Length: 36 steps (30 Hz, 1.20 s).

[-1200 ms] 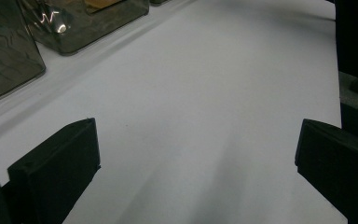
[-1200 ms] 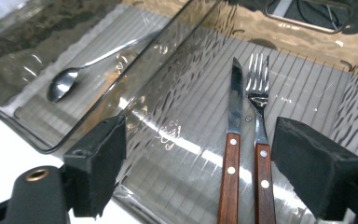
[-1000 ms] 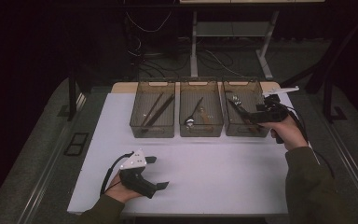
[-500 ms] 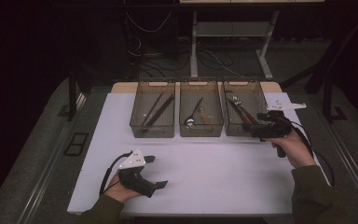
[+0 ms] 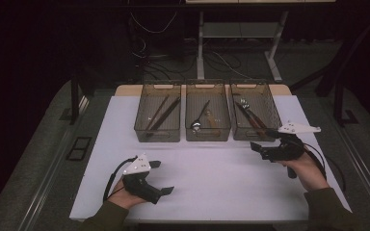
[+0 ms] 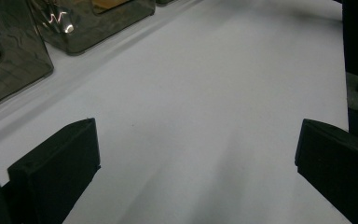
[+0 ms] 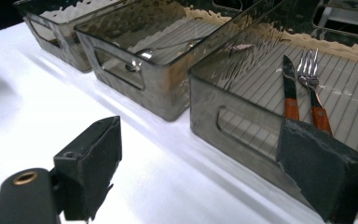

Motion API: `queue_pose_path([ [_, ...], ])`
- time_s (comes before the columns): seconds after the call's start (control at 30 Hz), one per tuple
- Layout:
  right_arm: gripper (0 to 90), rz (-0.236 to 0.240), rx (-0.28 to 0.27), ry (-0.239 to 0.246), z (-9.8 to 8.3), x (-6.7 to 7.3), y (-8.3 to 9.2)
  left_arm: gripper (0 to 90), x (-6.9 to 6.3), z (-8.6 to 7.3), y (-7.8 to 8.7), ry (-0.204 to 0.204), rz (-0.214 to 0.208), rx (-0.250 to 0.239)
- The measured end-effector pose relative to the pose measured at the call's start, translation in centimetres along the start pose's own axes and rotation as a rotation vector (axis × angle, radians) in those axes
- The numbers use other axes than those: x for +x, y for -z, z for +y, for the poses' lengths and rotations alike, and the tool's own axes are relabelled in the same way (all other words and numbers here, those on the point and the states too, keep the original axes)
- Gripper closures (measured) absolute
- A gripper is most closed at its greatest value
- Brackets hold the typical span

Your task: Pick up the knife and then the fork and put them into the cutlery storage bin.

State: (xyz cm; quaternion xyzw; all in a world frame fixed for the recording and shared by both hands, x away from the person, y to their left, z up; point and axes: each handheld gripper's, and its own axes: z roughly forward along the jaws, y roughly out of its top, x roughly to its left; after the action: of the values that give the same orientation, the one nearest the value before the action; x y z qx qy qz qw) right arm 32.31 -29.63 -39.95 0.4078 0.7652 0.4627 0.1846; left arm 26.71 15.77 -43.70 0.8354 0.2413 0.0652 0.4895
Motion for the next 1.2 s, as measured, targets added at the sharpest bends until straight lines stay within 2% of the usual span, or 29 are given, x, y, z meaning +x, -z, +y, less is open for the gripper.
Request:
queue_pose_path([
  [0.3, 14.5, 0.021, 0.003, 0.013, -2.1, 1.0, 0.7, 0.0, -0.1, 0.1, 0.0, -0.007, -0.002, -0.001],
  [0.47, 14.5, 0.044, 0.000, 0.023, -3.1, 2.0, 0.9, 0.0, -0.1, 0.1, 0.0, -0.005, -0.004, -0.007],
  [0.7, 14.6, 0.062, 0.036, 0.046, -4.7, 3.0, 1.1, 0.0, -0.1, 0.1, 0.0, -0.010, -0.007, -0.004],
  [1.2, 14.5, 0.089, 0.044, 0.065, -6.8, 4.6, 1.8, 0.0, -0.2, 0.2, 0.0, -0.003, -0.010, -0.010],
])
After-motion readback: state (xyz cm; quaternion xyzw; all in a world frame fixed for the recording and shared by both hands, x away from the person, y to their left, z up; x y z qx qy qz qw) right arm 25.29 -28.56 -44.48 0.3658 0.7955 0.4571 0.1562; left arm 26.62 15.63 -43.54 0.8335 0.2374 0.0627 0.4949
